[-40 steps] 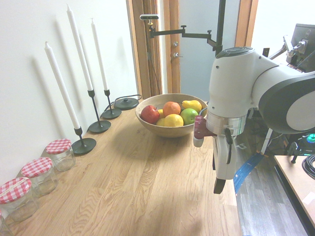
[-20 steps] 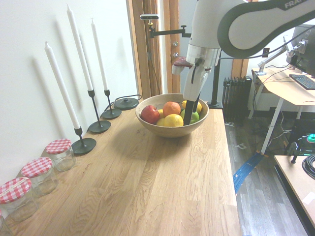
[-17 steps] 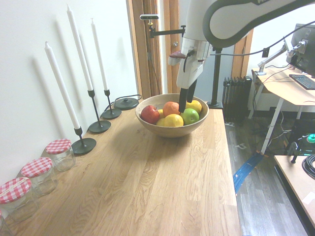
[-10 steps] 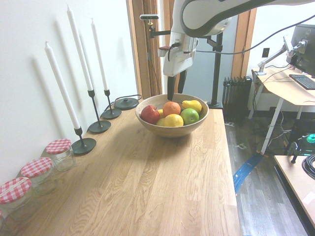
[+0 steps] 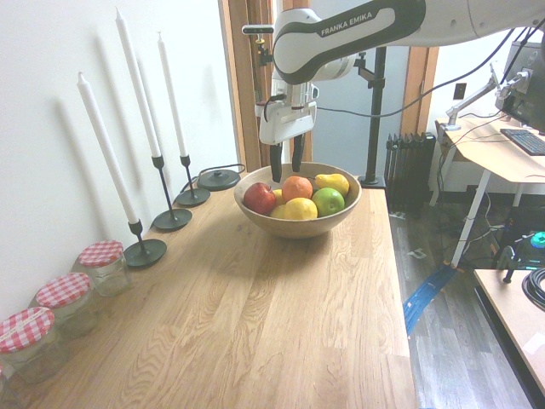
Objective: Take orange out of the basket
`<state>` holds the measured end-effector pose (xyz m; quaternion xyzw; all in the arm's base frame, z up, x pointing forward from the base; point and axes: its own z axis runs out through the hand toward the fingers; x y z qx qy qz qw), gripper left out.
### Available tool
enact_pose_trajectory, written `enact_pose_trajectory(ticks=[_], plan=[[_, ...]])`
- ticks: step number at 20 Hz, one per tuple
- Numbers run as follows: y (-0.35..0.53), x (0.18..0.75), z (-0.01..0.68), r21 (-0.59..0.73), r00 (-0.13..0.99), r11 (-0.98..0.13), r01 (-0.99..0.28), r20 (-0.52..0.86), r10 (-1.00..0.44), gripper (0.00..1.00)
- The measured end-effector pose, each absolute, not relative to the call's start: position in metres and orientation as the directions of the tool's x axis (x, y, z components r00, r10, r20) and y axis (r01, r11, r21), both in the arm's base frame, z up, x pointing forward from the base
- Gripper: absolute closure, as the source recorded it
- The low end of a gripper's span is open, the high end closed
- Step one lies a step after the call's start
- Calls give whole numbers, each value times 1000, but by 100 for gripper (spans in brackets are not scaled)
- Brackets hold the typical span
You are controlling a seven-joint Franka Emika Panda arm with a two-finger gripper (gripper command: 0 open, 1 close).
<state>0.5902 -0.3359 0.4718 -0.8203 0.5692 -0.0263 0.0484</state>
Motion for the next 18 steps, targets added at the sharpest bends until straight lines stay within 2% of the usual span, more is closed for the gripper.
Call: enact_pose_trajectory(ticks=[5,6,18], plan=[[-336,594,456,-91,351,-347,-933,-29,-936,0],[-336,594,453,-88,351,-348,-934,-31,-936,100],[-336,595,450,-88,351,-348,-934,-30,-936,100]])
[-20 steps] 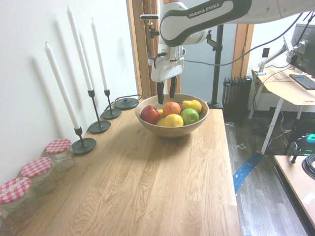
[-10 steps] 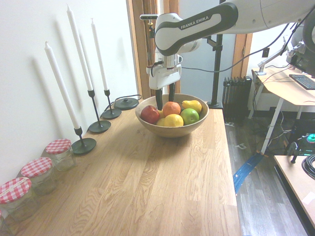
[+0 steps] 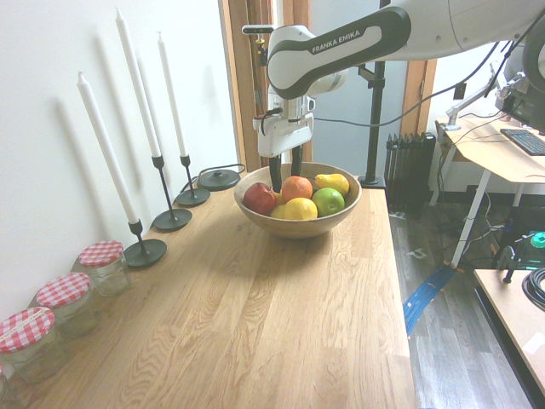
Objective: Take orange out of the basket
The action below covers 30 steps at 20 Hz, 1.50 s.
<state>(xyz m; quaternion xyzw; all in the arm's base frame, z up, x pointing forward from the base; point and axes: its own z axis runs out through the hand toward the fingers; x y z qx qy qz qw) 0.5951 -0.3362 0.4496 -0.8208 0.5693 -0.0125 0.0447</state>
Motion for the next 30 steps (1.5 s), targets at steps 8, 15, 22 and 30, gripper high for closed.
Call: enact_pose_trajectory(ticks=[8,15,22,30], plan=[[-335,596,450,-92,353,-349,-933,-24,-935,100],[-333,598,452,-97,356,-353,-931,-19,-934,100],[-332,598,454,-101,358,-355,-929,-14,-934,100],[-332,597,463,-112,358,-355,-928,-5,-934,0]])
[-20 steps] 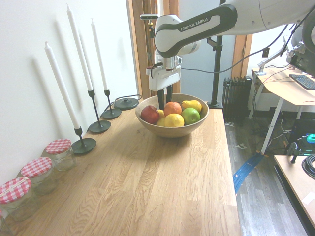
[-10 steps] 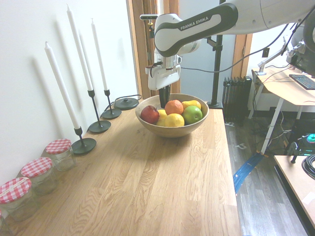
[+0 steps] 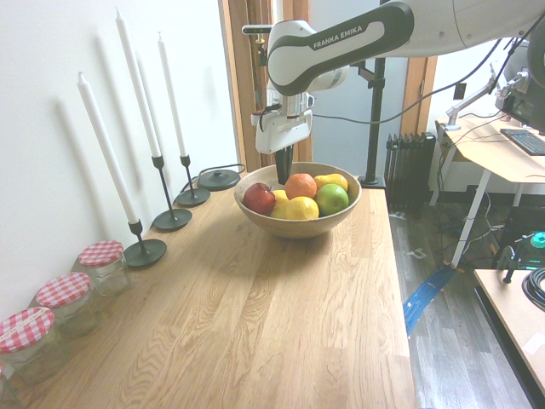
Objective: Take orange out of the basket
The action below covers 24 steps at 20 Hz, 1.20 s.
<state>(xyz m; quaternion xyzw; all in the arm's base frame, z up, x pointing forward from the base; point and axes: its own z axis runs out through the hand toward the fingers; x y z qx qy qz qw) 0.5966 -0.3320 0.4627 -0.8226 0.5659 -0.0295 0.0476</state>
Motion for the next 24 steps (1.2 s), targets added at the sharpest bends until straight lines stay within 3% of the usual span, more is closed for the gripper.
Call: enact_pose_trajectory(ticks=[14,24], plan=[[-325,579,517,-164,359,-359,-919,29,-933,0],[-317,525,507,-182,341,-339,-923,24,-940,0]])
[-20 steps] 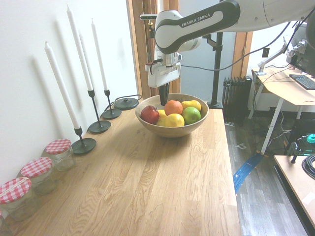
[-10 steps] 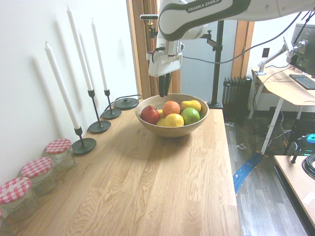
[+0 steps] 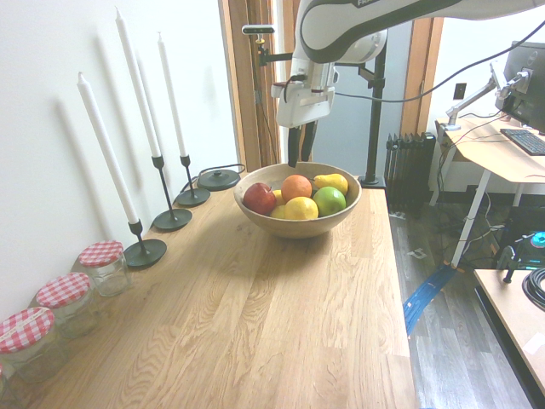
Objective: Take orange out of the basket
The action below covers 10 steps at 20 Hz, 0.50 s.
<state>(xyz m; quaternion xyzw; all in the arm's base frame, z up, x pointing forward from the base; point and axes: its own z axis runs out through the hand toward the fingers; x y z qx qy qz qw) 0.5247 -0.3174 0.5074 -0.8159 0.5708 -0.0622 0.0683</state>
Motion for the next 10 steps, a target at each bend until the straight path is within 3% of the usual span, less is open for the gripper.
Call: enact_pose_trajectory(ticks=[10], plan=[[-345,514,470,-154,317,-313,-937,-1,-948,0]])
